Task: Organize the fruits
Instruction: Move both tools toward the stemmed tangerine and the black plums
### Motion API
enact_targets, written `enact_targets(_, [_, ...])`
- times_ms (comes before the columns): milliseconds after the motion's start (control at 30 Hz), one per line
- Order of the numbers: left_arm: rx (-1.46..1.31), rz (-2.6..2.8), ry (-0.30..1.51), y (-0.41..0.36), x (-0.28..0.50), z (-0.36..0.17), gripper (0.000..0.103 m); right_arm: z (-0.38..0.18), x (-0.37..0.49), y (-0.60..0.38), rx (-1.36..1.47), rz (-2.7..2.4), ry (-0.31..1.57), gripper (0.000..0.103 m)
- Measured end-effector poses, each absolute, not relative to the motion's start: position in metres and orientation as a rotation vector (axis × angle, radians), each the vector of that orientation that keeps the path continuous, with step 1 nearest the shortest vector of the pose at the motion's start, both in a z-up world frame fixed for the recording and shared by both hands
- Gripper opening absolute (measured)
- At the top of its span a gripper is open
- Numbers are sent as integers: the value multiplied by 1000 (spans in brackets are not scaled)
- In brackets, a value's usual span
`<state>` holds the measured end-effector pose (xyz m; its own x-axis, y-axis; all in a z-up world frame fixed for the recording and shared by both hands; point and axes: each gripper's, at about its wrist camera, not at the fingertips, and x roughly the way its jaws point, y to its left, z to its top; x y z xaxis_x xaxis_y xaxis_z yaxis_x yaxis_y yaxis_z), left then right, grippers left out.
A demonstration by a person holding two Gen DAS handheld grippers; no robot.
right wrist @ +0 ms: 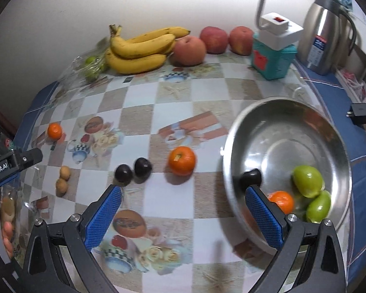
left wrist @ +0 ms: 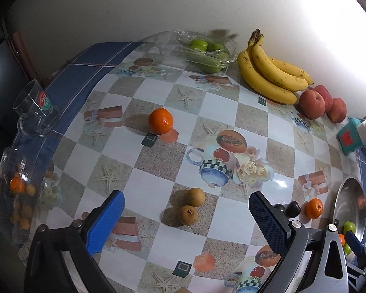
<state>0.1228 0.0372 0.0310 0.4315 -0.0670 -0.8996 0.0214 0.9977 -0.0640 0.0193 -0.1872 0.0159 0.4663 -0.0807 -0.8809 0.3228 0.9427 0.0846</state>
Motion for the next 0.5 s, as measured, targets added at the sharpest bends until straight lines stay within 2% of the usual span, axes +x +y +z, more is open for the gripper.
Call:
enact_targets(267, [-60,-73,1136,32,126,23,103,15,38,-185,271,-265,1090,101])
enact_targets(500, [-61,-132,1113,12,127,25,103,28,53,-189,232,-278,1045,101])
